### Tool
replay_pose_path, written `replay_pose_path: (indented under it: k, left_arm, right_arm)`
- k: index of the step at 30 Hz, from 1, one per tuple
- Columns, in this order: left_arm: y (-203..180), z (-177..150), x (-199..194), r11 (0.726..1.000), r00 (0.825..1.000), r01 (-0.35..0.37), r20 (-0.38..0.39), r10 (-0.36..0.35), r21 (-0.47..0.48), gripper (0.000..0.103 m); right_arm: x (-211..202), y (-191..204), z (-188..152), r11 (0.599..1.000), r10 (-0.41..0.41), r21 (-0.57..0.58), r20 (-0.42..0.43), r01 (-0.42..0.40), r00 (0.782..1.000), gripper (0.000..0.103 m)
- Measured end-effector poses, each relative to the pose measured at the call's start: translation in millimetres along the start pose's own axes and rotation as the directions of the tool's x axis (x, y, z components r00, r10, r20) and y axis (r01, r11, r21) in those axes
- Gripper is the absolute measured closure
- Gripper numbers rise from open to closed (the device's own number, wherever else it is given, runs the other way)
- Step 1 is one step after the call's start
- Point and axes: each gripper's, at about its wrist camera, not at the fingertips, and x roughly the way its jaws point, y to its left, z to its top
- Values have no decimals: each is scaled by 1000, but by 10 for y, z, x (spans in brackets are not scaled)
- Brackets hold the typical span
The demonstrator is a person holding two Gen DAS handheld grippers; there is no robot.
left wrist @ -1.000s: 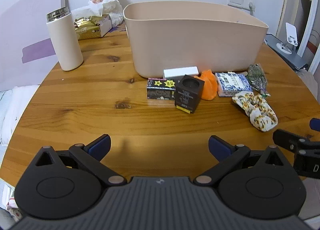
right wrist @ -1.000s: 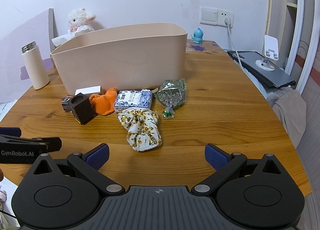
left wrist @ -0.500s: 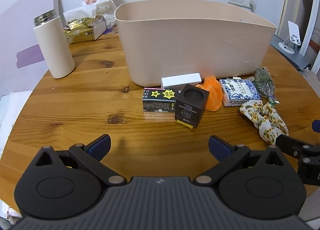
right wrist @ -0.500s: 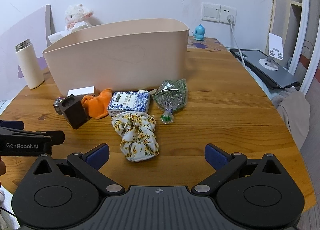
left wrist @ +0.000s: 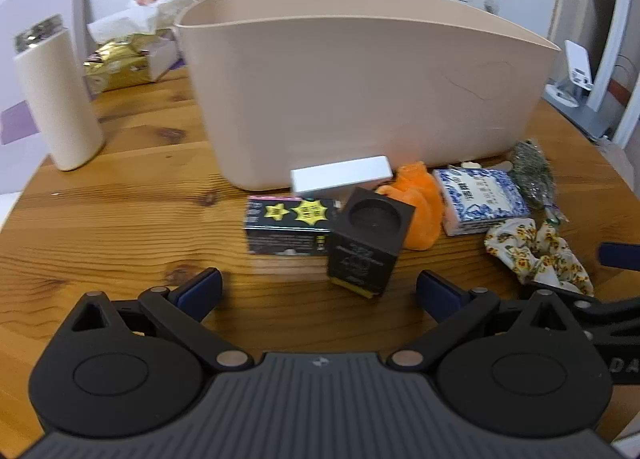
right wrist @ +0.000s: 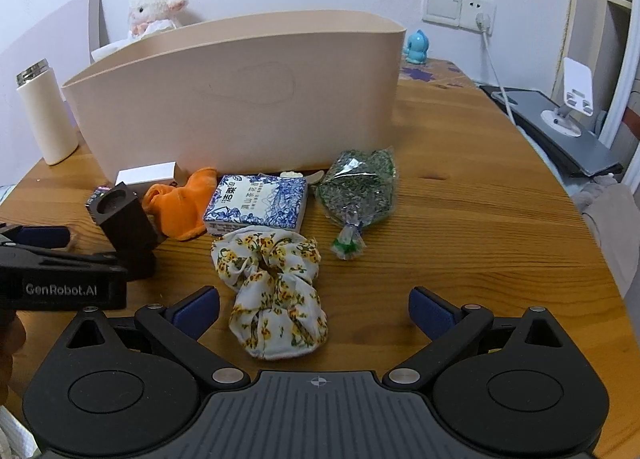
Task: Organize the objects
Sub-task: 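Grasp the black cube box with the left tool while the right tool grasps the floral scrunchie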
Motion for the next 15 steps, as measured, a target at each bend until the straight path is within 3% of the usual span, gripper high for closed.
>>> replay_pose_path:
  k: [2,5,7,10,12,15]
  left_arm:
    - [-18,2,26,1000,1000,5,9,-5,15,2]
    - [-38,21,17,999,999,22,31,-23,40,16]
    - [-54,37,-2,998,999,34,35,-36,49,26]
    - [-68,39,-25,997,998,50,43,-53,59,44]
    - [-66,39,-46,997,997,59,48,-62,59,65]
    - [-40,40,-66,997,997,64,40,-66,48,69]
  right_arm:
    - [47,27,18,1000,4,-11,-7,-4,1000,7]
    - [73,79,42,999,3,-36,5,-2,1000,16]
    - [74,107,50,999,5,-49,14,-4,1000,29]
    - [63,136,54,998,10,-62,24,-8,1000,44]
    - [51,139,55,998,8,-64,30,-6,1000,53]
    - [23,111,45,998,6,-58,30,-4,1000,65]
